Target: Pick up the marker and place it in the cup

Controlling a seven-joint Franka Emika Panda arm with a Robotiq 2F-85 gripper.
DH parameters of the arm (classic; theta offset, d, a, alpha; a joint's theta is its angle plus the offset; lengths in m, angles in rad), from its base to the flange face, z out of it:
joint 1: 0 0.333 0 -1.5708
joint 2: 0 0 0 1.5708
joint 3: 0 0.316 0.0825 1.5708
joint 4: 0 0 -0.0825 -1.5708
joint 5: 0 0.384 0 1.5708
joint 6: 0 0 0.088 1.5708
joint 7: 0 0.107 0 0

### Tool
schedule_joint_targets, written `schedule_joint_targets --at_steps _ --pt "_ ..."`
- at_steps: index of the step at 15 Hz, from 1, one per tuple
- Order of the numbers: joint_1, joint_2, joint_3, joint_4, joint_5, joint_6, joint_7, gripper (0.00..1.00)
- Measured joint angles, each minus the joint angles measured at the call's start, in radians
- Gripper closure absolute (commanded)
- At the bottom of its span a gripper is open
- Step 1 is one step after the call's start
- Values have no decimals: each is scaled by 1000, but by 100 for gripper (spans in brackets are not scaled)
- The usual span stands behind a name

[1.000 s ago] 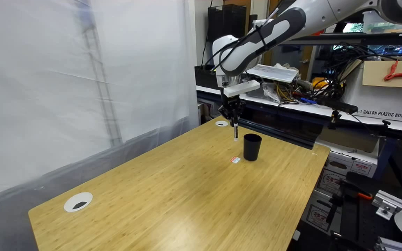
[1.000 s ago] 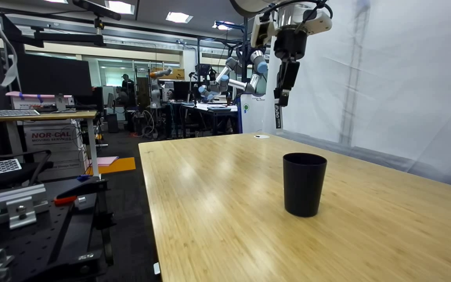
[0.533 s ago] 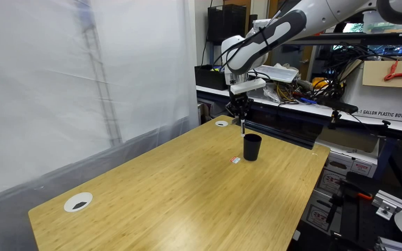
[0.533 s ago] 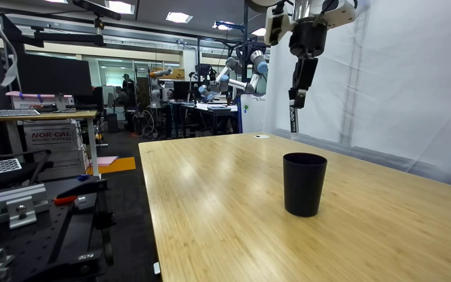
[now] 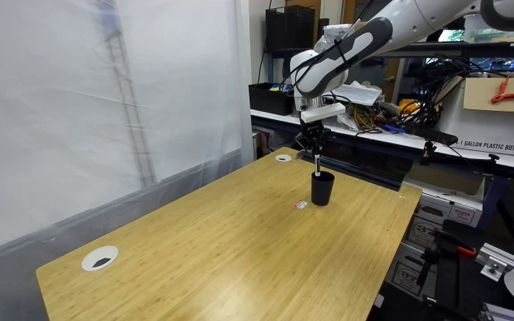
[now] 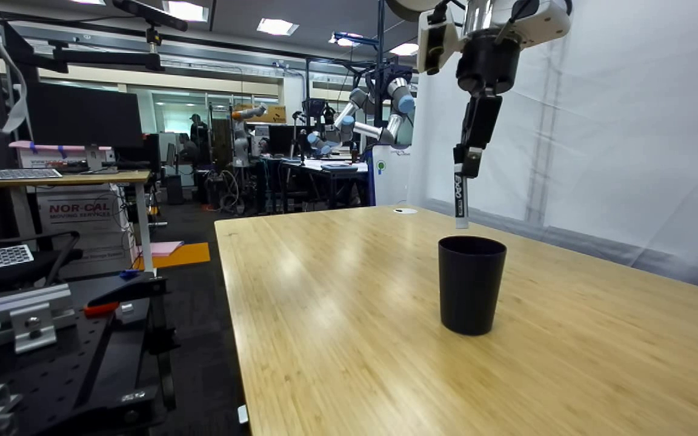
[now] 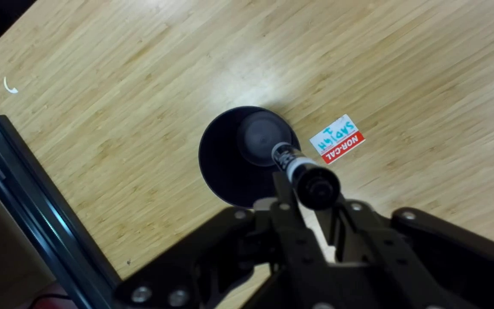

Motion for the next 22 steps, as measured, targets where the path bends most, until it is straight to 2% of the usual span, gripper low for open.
schedule_joint_targets --at_steps 9,10,11,12,14,20,22 --pt "-23 0 -1 -100 43 106 0 95" --pt "-24 0 -1 -108 48 116 0 86" --pt "-24 0 -1 -116 52 127 0 57" --pt "-25 0 -1 -122 57 138 0 56" --pt "-25 0 -1 -132 66 152 0 44" --pt "-25 -1 0 -137 79 180 -1 2" --pt "-23 -3 3 -137 79 184 -1 0"
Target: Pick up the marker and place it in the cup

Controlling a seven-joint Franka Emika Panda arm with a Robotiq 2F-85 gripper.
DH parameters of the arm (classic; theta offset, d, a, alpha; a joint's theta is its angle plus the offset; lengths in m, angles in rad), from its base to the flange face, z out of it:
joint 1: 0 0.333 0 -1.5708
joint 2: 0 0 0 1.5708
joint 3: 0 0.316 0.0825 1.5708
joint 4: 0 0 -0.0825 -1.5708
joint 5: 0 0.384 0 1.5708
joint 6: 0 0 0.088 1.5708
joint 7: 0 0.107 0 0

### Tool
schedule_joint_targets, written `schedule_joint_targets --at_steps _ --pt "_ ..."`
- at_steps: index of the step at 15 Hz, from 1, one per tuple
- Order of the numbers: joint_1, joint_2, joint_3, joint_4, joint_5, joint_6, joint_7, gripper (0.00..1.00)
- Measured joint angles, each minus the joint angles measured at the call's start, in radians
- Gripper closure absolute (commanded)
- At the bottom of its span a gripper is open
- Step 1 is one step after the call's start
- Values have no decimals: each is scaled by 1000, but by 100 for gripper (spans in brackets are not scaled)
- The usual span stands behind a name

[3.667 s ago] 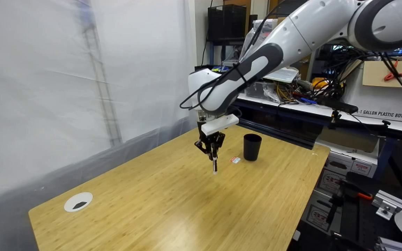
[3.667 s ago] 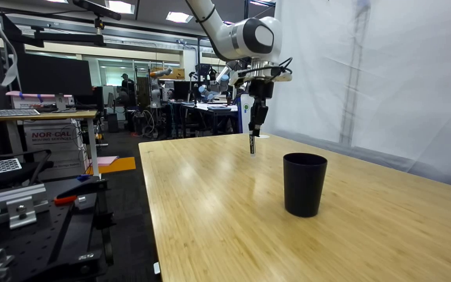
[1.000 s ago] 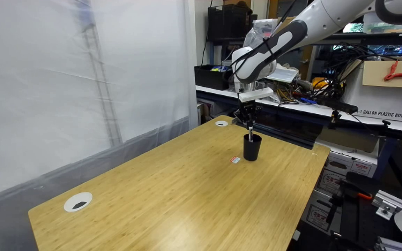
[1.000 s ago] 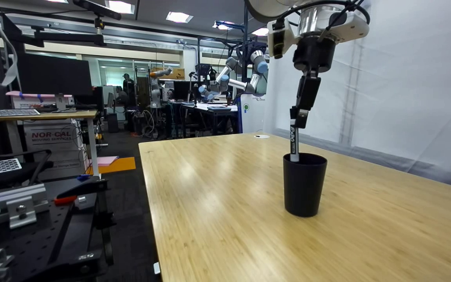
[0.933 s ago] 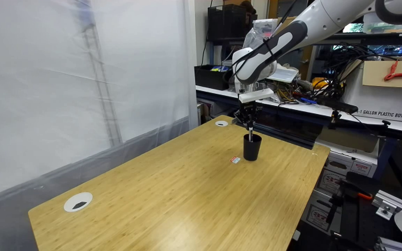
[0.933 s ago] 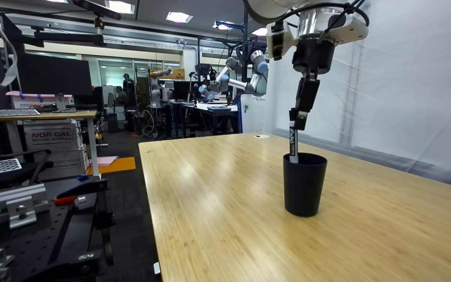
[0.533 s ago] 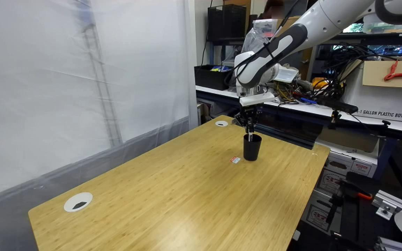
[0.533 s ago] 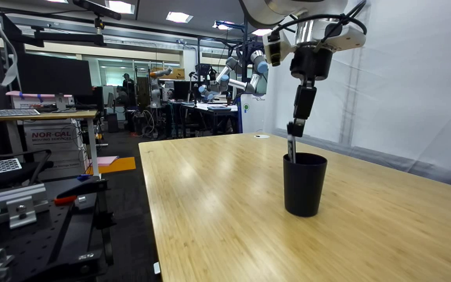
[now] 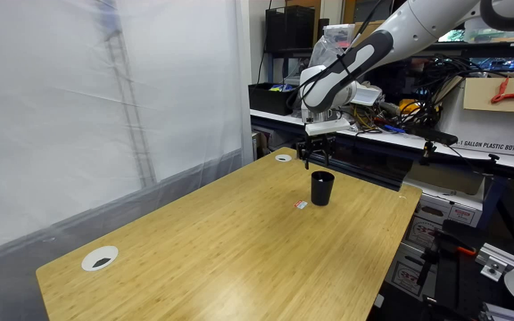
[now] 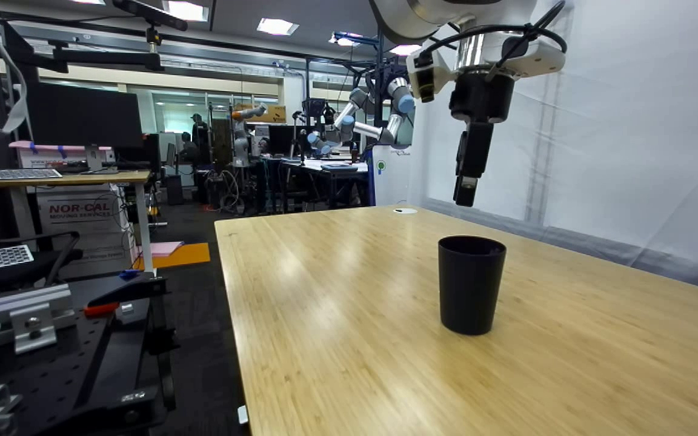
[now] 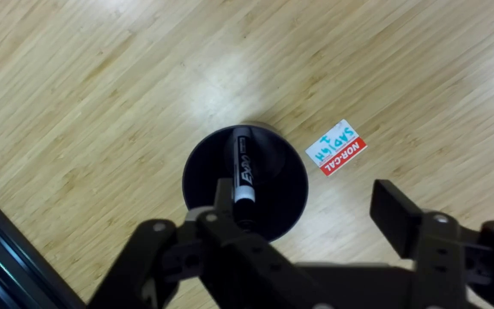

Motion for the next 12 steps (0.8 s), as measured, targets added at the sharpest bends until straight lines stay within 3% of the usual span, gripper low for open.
schedule_joint_targets --at_steps 3,7,12 --pt "19 -21 20 0 0 8 0 0" --pt "98 -60 88 6 -4 42 -9 0" --pt "147 -73 148 6 -4 66 -92 0"
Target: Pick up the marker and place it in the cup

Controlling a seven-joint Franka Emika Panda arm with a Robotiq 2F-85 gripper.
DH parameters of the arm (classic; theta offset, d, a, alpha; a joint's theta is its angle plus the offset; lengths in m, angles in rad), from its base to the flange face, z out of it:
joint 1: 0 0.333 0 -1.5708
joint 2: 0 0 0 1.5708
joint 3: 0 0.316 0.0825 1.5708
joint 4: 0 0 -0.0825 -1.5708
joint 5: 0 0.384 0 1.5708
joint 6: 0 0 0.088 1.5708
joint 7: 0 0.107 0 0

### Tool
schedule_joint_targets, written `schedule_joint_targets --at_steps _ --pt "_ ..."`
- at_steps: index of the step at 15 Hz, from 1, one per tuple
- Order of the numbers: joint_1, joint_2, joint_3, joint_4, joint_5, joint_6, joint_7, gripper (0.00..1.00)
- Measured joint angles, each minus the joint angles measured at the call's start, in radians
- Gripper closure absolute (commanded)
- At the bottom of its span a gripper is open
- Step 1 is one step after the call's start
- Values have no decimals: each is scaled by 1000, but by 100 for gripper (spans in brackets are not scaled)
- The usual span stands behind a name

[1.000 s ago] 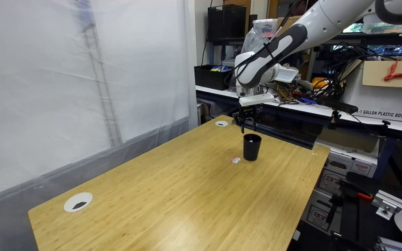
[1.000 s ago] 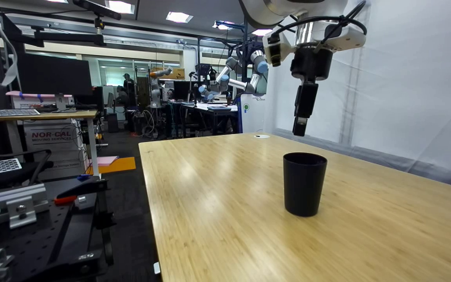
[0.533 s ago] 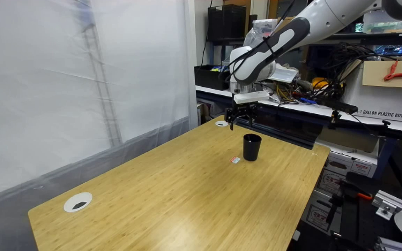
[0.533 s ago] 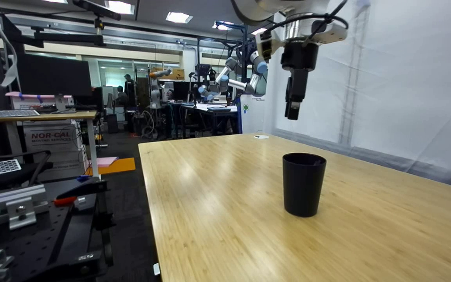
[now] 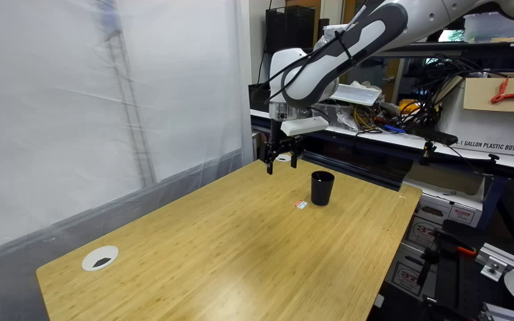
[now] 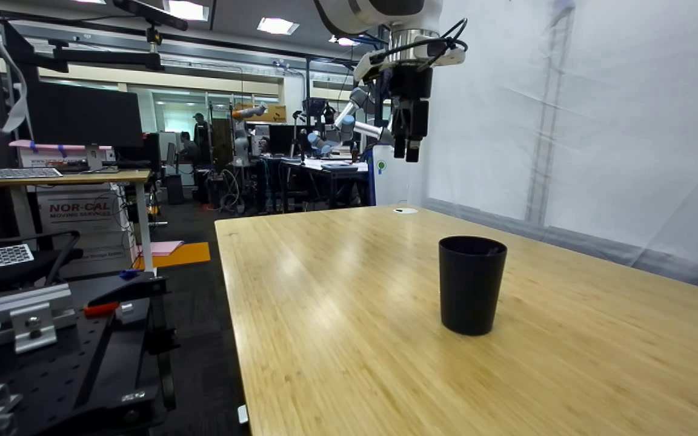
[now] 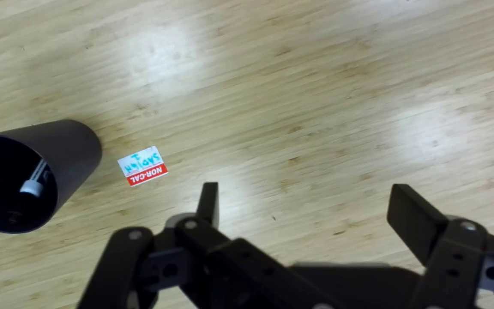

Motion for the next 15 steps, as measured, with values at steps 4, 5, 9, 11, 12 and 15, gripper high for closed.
schedule_joint_targets --at_steps 4,5,9,11,12,15 --pt "-5 -3 2 -12 3 3 -52 0" --pt "-5 -4 2 -13 3 3 -55 0" --pt "-5 -4 2 -14 3 4 -58 0" --pt "-5 -4 2 -14 3 4 -58 0" --pt "-5 -4 2 -14 3 4 -58 0" --pt "-5 -4 2 -14 3 4 -58 0"
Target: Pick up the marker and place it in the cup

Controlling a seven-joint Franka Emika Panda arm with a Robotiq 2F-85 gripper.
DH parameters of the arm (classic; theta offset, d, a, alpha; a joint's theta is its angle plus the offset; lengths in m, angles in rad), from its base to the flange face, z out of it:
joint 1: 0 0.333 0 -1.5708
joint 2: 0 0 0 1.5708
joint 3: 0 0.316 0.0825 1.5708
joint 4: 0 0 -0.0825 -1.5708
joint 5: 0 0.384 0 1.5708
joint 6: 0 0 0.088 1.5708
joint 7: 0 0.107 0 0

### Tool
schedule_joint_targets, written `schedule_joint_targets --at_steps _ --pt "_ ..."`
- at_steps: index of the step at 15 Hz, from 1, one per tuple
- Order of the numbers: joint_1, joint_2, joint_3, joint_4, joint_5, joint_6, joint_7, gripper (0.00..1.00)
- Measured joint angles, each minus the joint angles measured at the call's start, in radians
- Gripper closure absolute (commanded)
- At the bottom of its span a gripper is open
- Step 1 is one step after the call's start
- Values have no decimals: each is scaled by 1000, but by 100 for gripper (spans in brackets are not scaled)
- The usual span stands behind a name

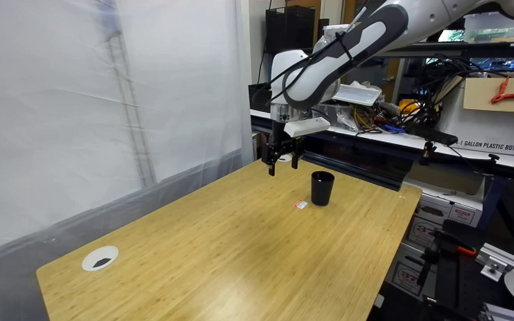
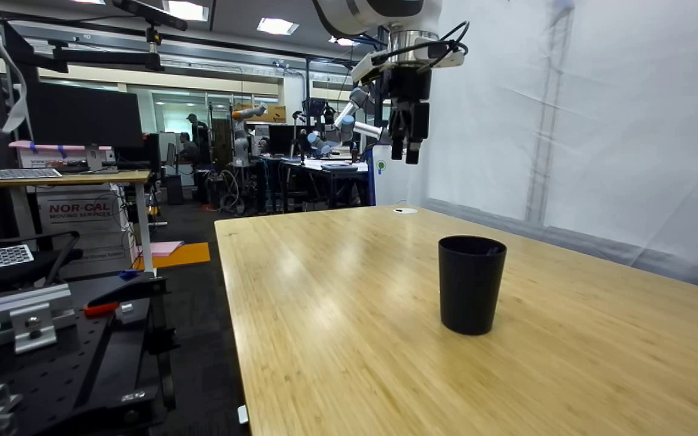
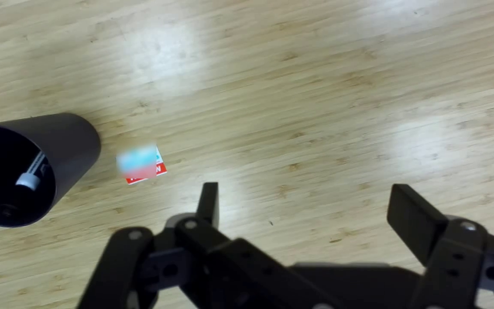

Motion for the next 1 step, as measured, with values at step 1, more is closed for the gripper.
schedule_joint_targets --at_steps 1 --pt "0 0 0 0 0 0 0 0"
